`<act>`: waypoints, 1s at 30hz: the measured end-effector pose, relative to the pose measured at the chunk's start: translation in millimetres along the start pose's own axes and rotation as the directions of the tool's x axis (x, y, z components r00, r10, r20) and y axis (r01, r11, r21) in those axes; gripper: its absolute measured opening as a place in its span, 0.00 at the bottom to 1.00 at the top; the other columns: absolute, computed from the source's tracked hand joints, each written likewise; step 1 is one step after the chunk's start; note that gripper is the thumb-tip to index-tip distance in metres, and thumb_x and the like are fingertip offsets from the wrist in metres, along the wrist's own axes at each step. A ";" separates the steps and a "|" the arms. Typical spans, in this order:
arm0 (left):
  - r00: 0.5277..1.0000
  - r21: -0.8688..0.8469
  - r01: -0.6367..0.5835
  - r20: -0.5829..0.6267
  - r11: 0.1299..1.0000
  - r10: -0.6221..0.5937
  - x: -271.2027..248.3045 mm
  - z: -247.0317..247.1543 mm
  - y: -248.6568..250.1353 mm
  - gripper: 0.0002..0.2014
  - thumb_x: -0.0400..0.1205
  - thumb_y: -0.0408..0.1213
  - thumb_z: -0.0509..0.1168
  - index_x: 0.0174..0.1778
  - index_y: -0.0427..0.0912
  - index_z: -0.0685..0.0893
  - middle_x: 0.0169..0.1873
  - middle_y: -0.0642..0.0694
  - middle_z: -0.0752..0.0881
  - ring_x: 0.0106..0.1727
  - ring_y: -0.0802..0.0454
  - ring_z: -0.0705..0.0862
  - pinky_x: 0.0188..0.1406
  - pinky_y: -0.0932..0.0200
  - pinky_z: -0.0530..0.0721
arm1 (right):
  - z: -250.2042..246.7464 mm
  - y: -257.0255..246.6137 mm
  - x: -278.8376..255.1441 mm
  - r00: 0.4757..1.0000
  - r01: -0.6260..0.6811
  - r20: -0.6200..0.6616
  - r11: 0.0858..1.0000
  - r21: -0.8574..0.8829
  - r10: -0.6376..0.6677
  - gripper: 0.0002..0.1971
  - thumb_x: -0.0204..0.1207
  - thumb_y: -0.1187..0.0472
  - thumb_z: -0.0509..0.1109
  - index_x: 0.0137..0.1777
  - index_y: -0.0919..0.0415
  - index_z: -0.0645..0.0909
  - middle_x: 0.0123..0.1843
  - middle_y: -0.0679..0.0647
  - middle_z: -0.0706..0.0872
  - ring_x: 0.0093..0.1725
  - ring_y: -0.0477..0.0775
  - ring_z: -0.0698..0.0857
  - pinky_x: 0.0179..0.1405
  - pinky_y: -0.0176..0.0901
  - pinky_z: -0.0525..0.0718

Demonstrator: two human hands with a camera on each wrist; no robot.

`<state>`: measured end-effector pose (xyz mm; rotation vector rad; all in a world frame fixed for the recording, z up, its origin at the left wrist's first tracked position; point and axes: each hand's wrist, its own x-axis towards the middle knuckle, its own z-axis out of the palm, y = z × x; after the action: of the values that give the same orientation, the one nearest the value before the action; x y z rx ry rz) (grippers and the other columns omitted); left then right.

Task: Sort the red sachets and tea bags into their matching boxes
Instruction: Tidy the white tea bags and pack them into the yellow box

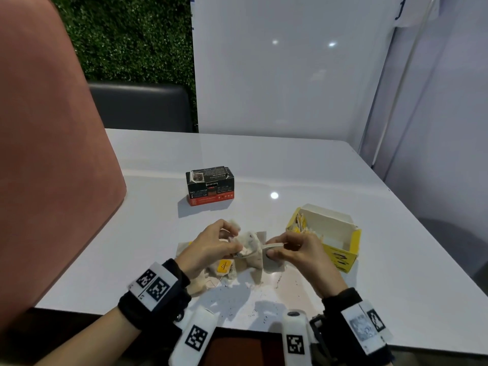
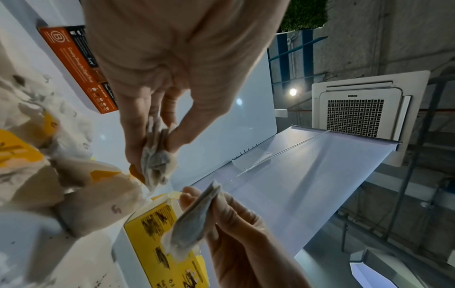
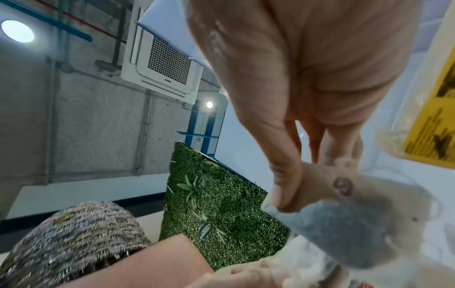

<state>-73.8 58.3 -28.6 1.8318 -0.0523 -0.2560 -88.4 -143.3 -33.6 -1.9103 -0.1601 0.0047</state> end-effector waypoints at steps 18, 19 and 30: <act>0.968 -0.206 0.219 0.172 0.954 -0.185 3.5 -0.9 5.9 0.16 0.77 0.16 0.61 0.59 0.34 0.75 0.51 0.32 0.83 0.49 0.40 0.86 0.45 0.52 0.90 | -6.9 -14.9 11.1 0.973 0.068 0.225 0.994 -0.085 -0.048 0.17 0.76 0.67 0.70 0.62 0.59 0.71 0.42 0.55 0.81 0.34 0.48 0.83 0.33 0.38 0.84; 0.964 -0.226 0.223 0.192 0.948 -0.181 2.8 -0.1 6.1 0.15 0.77 0.16 0.60 0.58 0.34 0.75 0.48 0.33 0.83 0.47 0.41 0.86 0.45 0.53 0.90 | -8.0 -17.6 13.2 0.966 0.082 0.250 0.993 -0.088 -0.058 0.18 0.75 0.68 0.71 0.61 0.59 0.71 0.40 0.54 0.81 0.32 0.47 0.82 0.33 0.38 0.84; 0.943 -0.329 0.271 0.279 0.905 -0.181 -2.4 4.7 9.9 0.10 0.80 0.20 0.60 0.56 0.31 0.79 0.56 0.30 0.82 0.51 0.42 0.86 0.40 0.57 0.90 | -2.6 -26.3 39.2 0.928 0.109 0.370 0.983 -0.146 -0.048 0.11 0.66 0.70 0.77 0.44 0.57 0.81 0.40 0.55 0.84 0.37 0.53 0.84 0.36 0.45 0.84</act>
<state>-76.1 51.5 -19.9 1.4267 0.0387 -0.6150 -52.2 -132.6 -5.1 -2.0513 -0.5027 0.3039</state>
